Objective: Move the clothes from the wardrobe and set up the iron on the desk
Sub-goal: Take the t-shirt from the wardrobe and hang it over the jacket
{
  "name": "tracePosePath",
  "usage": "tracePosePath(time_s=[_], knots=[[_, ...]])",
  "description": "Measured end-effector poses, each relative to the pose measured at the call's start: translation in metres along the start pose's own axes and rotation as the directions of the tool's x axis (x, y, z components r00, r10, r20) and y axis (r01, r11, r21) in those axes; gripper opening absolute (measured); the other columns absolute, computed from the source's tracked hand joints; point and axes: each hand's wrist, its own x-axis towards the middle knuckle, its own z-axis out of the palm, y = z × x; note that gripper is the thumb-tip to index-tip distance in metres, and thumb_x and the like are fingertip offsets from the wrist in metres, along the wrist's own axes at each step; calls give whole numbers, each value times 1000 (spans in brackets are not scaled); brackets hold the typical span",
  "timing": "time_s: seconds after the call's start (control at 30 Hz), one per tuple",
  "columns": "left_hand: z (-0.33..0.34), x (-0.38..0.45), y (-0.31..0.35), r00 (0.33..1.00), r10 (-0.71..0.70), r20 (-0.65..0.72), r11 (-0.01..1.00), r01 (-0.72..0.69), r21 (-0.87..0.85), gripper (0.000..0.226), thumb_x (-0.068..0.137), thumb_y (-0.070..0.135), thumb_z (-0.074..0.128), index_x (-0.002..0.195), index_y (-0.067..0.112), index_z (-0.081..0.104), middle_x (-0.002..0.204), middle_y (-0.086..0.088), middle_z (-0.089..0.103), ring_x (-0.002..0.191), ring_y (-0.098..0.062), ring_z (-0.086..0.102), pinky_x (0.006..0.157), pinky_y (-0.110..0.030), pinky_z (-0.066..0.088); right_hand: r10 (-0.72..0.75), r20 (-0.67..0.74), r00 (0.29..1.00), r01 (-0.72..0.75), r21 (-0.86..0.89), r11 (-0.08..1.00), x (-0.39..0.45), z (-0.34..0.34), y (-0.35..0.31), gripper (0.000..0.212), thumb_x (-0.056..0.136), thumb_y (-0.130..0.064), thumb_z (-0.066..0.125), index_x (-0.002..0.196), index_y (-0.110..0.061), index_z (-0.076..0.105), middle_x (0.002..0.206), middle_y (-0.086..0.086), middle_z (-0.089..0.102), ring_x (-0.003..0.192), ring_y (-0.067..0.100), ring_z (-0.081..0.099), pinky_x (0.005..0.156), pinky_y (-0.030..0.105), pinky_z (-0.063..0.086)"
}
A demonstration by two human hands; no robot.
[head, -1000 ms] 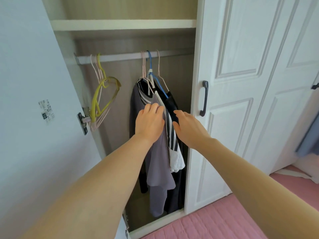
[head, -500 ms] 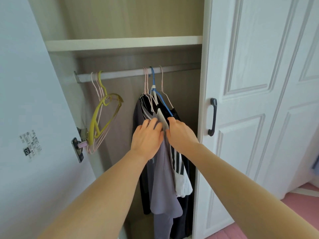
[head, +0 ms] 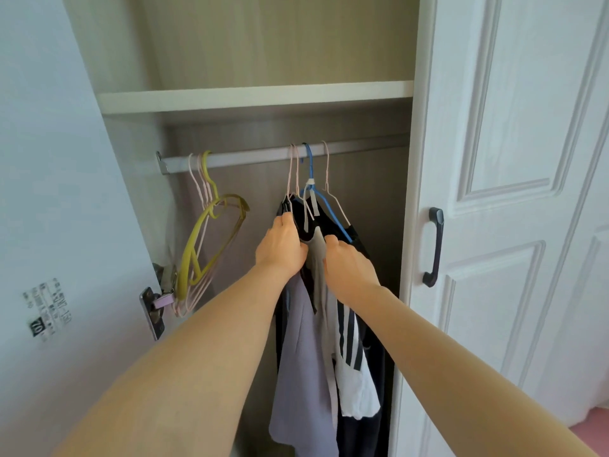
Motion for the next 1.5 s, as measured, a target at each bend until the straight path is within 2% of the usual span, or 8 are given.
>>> tracePosePath(time_s=[0.23,0.33,0.47,0.73,1.0,1.27,1.4,1.5], knots=[[-4,39,-3,956,-289,53,912,292,-287,28,86,2,57,114,1,55,110,-17,61,99,-33,60,75,-34,49,195,52,979,-198,444,874,23,-1,-25,32,95,-2,44,128,-1,46,110,15,60,94,26,61,78,30,51],[-2,49,-7,911,-392,129,721,391,-572,18,90,1,53,106,2,61,89,-15,69,76,-25,65,79,-38,57,239,90,967,-252,497,830,29,5,-37,29,96,-3,44,124,-1,48,116,16,58,103,29,58,79,31,46],[-4,46,-7,873,-451,184,444,398,-803,18,97,2,43,102,3,60,65,-7,53,53,-16,49,54,-26,51,342,121,932,-353,518,779,33,5,-46,20,94,-1,46,112,2,54,111,18,60,101,29,59,70,27,42],[-26,50,-3,869,-488,79,405,306,-862,24,97,-1,38,85,4,59,65,-6,48,54,-15,44,43,-19,46,359,19,933,-308,559,770,33,-16,-64,15,91,6,44,102,5,55,100,15,59,91,24,59,67,24,42],[-27,21,13,871,-489,49,446,298,-844,23,96,0,38,99,4,60,69,-5,53,56,-14,47,51,-23,43,365,-20,931,-283,590,756,18,-33,-70,12,90,4,47,99,-1,55,90,8,53,72,13,47,61,24,41],[-34,-21,25,814,-560,158,236,340,-910,22,98,3,37,99,4,59,70,-6,53,53,-12,45,53,-22,47,347,43,937,-307,576,758,-31,-53,-59,27,91,1,51,117,0,52,114,14,57,104,25,58,76,24,46],[-33,-53,31,783,-577,234,60,326,-943,20,98,7,42,93,7,61,74,-6,57,52,-12,47,54,-24,48,323,83,943,-310,577,755,-62,-59,-58,31,92,-1,49,122,-3,51,115,14,58,103,24,59,86,32,53],[-37,-84,36,776,-566,277,-53,301,-952,15,97,8,47,95,7,62,82,-8,60,59,-13,54,60,-25,53,322,86,943,-312,575,757,-89,-65,-57,29,93,-3,49,122,-5,53,110,12,60,93,20,59,77,27,53]])
